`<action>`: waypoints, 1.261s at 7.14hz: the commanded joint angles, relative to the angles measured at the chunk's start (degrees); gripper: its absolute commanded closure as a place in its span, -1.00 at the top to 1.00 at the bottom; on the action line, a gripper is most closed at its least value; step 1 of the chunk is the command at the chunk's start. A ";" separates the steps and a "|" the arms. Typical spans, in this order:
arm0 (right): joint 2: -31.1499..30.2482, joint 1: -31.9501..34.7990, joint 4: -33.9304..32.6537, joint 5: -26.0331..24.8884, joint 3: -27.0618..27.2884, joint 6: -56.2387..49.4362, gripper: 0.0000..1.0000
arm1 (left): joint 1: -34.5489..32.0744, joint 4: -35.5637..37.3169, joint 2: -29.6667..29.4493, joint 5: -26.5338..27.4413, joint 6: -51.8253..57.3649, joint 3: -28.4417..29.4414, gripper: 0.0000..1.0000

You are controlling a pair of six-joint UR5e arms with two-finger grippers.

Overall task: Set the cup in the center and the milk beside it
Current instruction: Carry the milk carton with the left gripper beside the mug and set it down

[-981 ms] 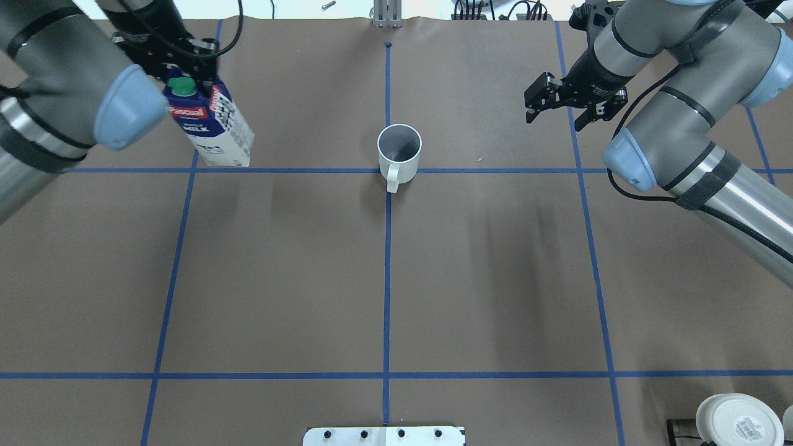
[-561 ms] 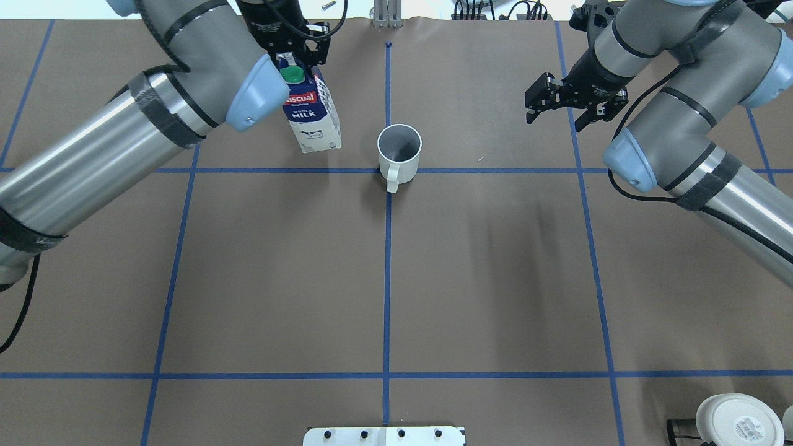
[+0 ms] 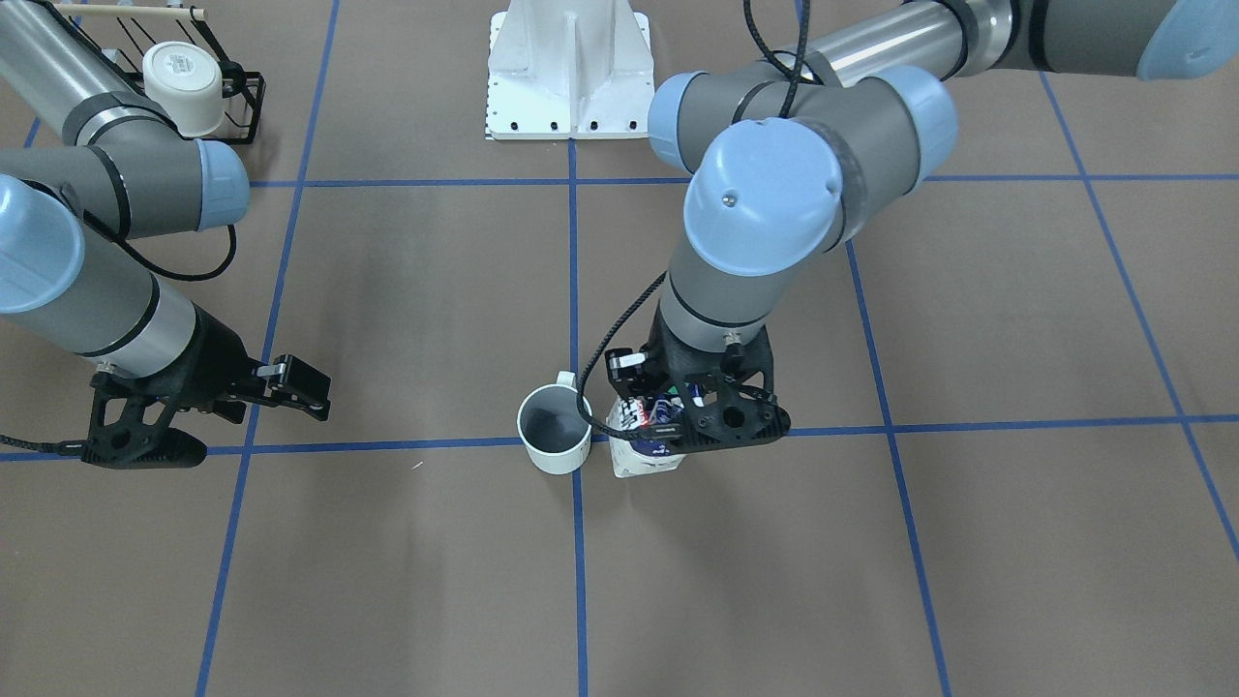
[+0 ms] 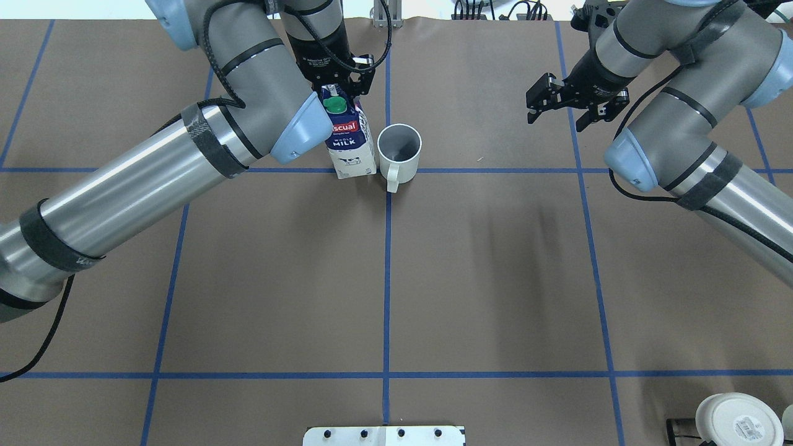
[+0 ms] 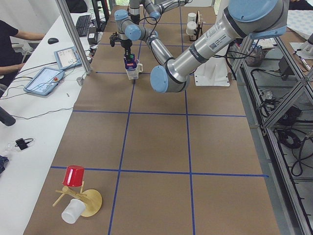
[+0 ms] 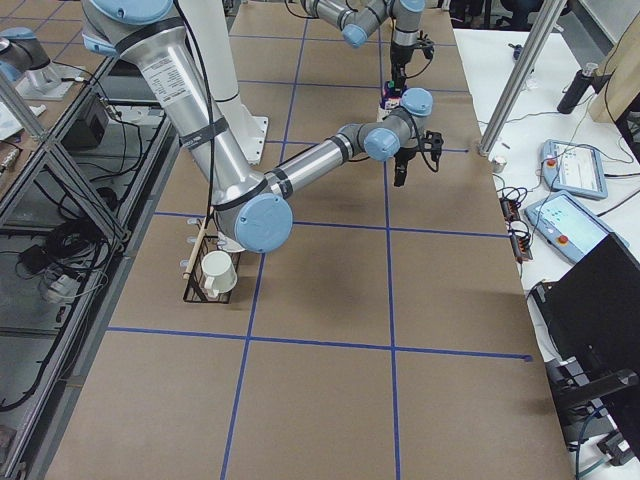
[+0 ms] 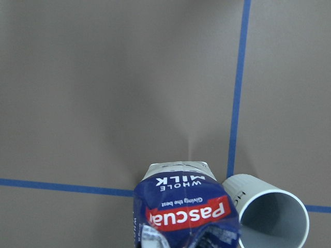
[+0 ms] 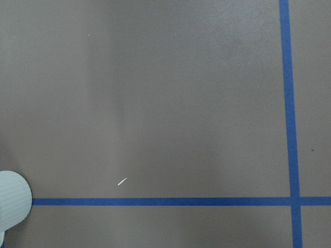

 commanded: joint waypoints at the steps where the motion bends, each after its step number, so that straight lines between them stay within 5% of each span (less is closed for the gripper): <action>1: -0.01 0.01 0.00 0.00 0.00 0.00 1.00 | 0.86 -0.11 0.05 0.43 -0.29 -0.05 -1.00; 3: 0.07 0.01 0.00 0.00 0.00 0.00 1.00 | 0.95 -0.11 0.31 0.95 -0.91 -0.05 -0.49; 4: 0.07 0.01 0.00 0.00 0.00 0.00 1.00 | 1.30 -0.19 0.40 2.09 -0.91 -0.14 0.65; 5: 0.07 0.01 0.00 0.00 -0.09 0.00 1.00 | 1.47 -0.37 0.66 3.75 -1.34 -0.84 0.95; 9: -5.70 0.35 1.58 -1.05 4.36 -0.88 1.00 | -2.45 4.34 4.00 3.60 -1.26 -13.64 0.96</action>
